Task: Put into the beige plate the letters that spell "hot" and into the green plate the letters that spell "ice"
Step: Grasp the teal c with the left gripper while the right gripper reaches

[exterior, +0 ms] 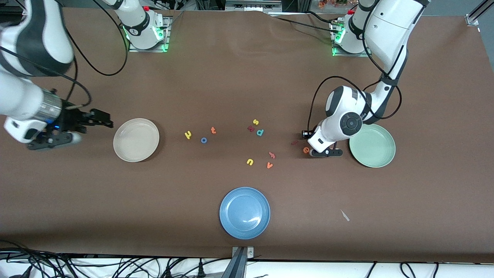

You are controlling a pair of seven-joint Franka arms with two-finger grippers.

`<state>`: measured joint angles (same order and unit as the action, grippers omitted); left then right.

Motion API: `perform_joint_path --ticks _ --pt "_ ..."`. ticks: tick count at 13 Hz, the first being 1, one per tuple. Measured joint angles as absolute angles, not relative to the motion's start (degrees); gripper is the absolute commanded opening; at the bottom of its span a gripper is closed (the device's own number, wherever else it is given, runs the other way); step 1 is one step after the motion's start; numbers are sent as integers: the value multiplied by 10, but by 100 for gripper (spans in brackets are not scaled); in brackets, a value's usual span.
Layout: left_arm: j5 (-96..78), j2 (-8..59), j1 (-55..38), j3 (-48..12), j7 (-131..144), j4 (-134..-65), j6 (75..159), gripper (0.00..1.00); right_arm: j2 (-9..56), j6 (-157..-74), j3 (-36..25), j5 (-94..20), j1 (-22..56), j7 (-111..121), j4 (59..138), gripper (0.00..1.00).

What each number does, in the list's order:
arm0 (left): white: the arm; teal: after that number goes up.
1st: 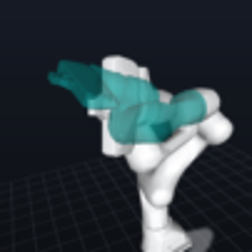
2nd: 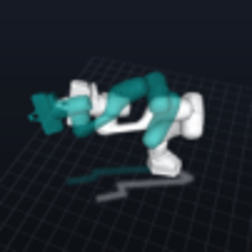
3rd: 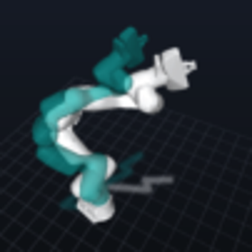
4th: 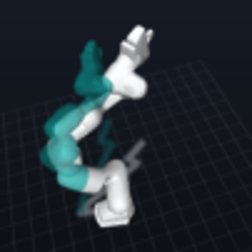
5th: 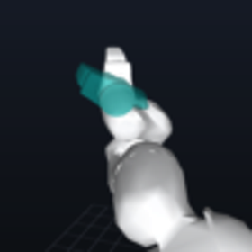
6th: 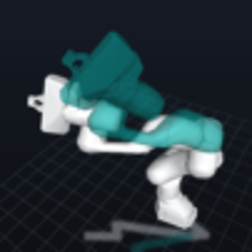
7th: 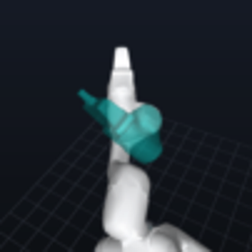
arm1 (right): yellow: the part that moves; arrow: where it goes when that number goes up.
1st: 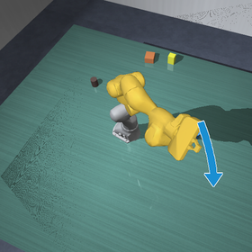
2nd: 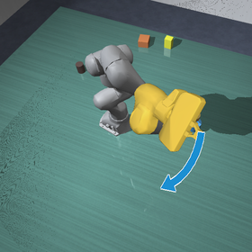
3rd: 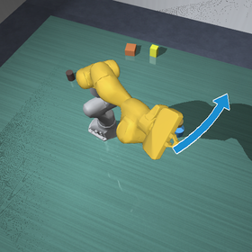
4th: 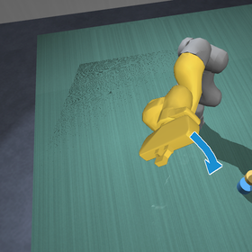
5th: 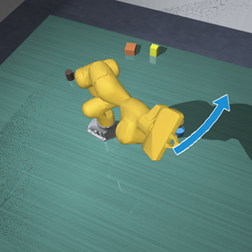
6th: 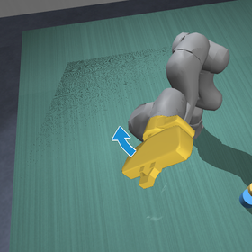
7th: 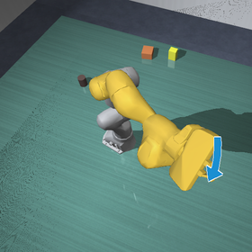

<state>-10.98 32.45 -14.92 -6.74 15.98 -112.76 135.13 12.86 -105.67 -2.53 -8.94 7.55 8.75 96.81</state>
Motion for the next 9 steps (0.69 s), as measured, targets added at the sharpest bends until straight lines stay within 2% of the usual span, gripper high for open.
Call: perform_joint_path --ticks 6,9 --pt "-110 325 -149 -66 167 -1128 1351 28 143 -1123 60 -89 77 34 1028 100" --pt "-110 325 -149 -66 168 -1128 1351 16 161 -1183 93 -80 76 -9 1057 100"
